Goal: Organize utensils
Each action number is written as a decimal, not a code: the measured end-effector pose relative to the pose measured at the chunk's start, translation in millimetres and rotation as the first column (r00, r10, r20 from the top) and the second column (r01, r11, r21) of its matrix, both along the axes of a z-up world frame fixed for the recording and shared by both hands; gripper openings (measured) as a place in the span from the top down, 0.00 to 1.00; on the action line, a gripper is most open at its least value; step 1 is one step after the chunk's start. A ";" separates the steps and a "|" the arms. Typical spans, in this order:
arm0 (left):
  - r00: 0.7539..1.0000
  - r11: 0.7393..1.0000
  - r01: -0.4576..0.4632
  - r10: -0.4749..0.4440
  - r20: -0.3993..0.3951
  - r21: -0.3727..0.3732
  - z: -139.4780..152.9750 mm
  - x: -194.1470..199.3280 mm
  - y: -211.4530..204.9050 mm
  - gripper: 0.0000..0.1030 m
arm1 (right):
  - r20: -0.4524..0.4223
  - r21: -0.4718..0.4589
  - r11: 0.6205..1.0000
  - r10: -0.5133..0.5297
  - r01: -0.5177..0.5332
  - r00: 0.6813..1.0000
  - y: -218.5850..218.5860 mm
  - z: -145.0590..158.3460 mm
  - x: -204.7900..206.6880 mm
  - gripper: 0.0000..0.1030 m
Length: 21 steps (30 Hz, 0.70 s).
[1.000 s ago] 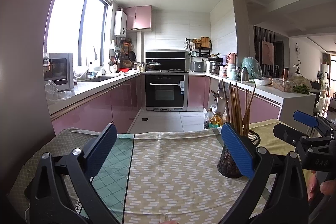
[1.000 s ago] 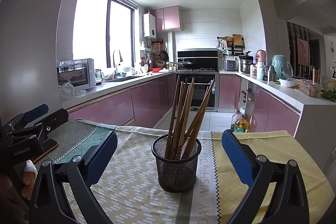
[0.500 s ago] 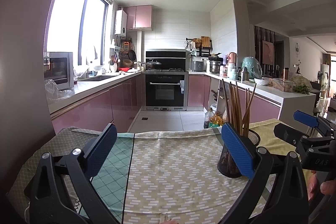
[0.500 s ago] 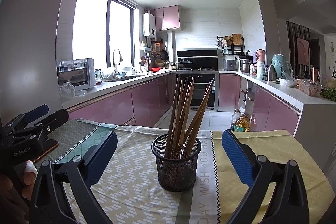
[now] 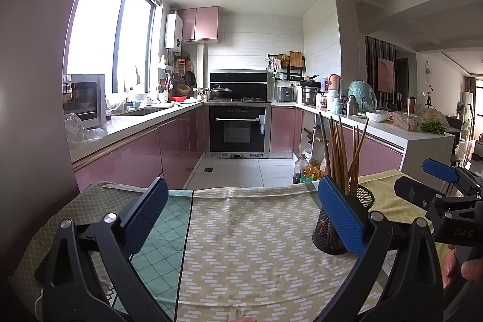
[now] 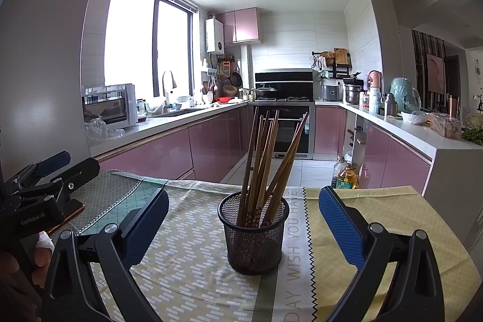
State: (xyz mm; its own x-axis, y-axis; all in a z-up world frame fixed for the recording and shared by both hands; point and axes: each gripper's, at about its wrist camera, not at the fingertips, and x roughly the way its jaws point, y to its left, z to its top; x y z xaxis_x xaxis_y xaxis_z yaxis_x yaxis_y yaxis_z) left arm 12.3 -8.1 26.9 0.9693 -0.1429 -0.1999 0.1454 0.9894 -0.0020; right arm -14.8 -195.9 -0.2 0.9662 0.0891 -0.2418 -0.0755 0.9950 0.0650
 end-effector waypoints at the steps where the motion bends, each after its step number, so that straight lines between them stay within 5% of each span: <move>1: 1.000 1.000 -0.001 0.001 0.001 0.001 -0.1 -0.2 -0.1 0.05 | 0.001 0.000 1.000 -0.001 0.001 1.000 0.2 0.1 -0.2 0.06; 21: 1.000 1.000 0.000 0.000 -0.002 0.000 -0.5 0.0 -0.1 0.05 | 0.000 0.001 1.000 -0.004 0.004 1.000 0.9 0.3 -0.7 0.06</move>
State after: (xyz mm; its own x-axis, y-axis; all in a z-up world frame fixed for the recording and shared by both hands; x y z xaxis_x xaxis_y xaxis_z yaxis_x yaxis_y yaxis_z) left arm 12.4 -8.2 26.4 0.9690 -0.1432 -0.2014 0.1458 0.9893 -0.0018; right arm -15.5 -195.0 0.1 0.9666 0.0859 -0.2414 -0.0718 0.9952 0.0663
